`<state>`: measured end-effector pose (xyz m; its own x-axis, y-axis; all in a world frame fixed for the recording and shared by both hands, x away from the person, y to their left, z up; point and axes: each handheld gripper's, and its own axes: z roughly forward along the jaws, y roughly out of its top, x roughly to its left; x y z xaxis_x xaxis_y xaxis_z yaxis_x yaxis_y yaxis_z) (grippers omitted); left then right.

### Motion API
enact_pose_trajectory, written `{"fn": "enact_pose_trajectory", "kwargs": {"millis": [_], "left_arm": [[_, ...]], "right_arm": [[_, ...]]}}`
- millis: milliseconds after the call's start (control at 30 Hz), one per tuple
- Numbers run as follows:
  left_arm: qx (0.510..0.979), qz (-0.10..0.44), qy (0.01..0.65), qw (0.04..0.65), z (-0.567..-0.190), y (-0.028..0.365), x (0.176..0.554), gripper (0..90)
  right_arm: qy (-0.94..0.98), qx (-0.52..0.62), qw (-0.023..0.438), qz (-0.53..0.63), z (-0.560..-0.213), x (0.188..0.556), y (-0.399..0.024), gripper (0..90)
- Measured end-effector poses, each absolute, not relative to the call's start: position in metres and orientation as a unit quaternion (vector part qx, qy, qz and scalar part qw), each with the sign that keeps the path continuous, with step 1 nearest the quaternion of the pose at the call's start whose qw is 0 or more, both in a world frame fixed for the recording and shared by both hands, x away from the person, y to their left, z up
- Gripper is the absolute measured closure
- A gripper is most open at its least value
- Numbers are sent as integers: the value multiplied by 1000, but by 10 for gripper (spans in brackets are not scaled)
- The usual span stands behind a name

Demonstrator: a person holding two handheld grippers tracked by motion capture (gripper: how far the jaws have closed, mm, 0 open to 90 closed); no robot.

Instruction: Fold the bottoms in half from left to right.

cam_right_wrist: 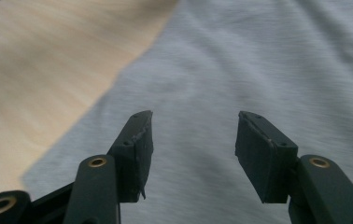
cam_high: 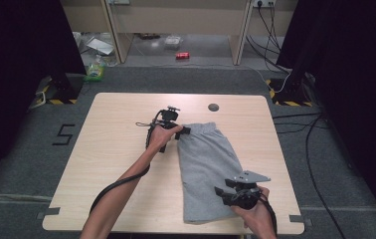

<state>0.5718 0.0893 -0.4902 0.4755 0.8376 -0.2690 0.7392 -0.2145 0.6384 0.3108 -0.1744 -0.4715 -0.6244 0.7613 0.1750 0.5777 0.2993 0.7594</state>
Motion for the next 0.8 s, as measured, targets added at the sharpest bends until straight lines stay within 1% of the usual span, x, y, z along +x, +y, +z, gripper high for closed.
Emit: {"fn": "enact_pose_trajectory", "kwargs": {"millis": [167, 233, 400, 500, 633, 733, 800], "left_arm": [[775, 65, 515, 361, -497, 83, 576, 414], [777, 71, 511, 361, -497, 82, 577, 436], [780, 99, 504, 357, -495, 78, 580, 531], [783, 112, 499, 354, -495, 73, 582, 558], [780, 107, 502, 358, -496, 75, 585, 560], [781, 112, 499, 358, -496, 74, 586, 563], [783, 118, 495, 358, -495, 72, 586, 573]], "right_arm": [[816, 388, 87, 420, -478, 299, -146, 457], [823, 375, 74, 421, -481, 291, -134, 456], [838, 345, 44, 420, -491, 279, -109, 457], [850, 330, 32, 409, -498, 273, -96, 457], [867, 311, 43, 386, -505, 268, -85, 456], [879, 289, 71, 373, -508, 266, -79, 467], [885, 278, 94, 363, -508, 264, -76, 567]]}}
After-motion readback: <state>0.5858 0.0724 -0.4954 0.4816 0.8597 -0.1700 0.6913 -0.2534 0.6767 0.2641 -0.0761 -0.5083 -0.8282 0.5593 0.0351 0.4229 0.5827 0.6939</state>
